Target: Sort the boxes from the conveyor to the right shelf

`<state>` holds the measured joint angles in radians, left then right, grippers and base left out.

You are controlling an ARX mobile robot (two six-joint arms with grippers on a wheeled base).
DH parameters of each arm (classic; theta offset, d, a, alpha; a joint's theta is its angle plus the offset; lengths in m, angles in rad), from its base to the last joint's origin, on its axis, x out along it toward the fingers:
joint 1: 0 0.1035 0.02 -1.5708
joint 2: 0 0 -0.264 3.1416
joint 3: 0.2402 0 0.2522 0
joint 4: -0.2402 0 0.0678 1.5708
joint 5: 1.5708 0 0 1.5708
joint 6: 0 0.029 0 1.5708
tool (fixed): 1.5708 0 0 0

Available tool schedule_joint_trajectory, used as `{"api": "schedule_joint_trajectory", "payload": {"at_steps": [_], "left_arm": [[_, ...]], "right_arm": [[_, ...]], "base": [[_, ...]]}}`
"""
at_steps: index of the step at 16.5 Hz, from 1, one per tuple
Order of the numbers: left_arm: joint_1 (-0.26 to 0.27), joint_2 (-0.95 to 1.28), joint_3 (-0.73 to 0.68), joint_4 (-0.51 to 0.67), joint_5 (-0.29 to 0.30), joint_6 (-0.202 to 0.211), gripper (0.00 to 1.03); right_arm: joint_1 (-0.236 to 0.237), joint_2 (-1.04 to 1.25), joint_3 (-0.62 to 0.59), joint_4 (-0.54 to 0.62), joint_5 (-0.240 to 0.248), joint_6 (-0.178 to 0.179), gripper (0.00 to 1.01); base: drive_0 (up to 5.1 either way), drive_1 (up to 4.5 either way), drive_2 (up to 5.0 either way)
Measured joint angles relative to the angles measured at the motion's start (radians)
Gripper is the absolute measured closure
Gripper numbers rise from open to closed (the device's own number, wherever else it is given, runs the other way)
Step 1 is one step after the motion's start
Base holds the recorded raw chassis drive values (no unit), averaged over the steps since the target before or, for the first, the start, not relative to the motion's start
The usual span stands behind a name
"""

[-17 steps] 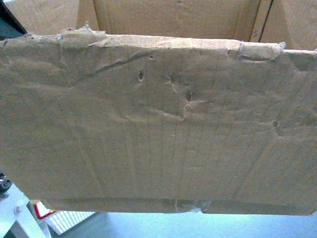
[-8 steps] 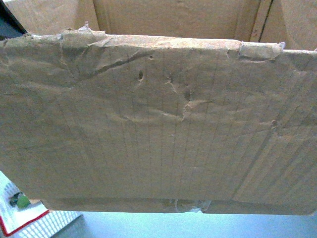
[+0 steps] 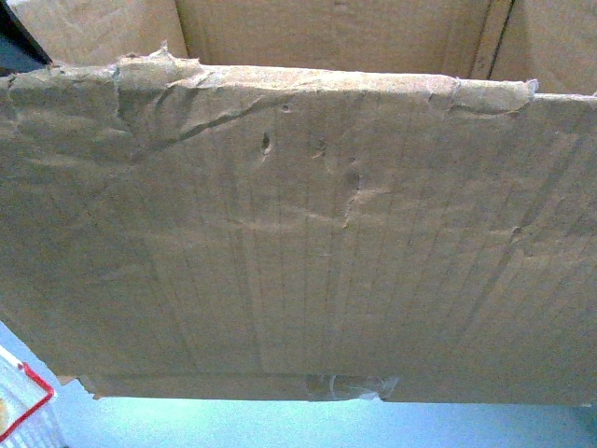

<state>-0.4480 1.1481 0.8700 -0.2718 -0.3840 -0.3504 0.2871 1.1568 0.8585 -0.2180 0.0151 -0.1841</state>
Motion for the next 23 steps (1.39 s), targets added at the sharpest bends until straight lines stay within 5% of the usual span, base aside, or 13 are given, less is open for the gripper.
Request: {"api": "schedule_joint_trajectory", "payload": {"at_steps": [23], "left_arm": [[0.000, 0.000, 0.000, 0.000, 0.000, 0.000, 1.01]], "right_arm": [[0.000, 0.000, 0.000, 0.000, 0.000, 0.000, 0.99]], "base": [[-1.3, -1.31, -1.3]]}}
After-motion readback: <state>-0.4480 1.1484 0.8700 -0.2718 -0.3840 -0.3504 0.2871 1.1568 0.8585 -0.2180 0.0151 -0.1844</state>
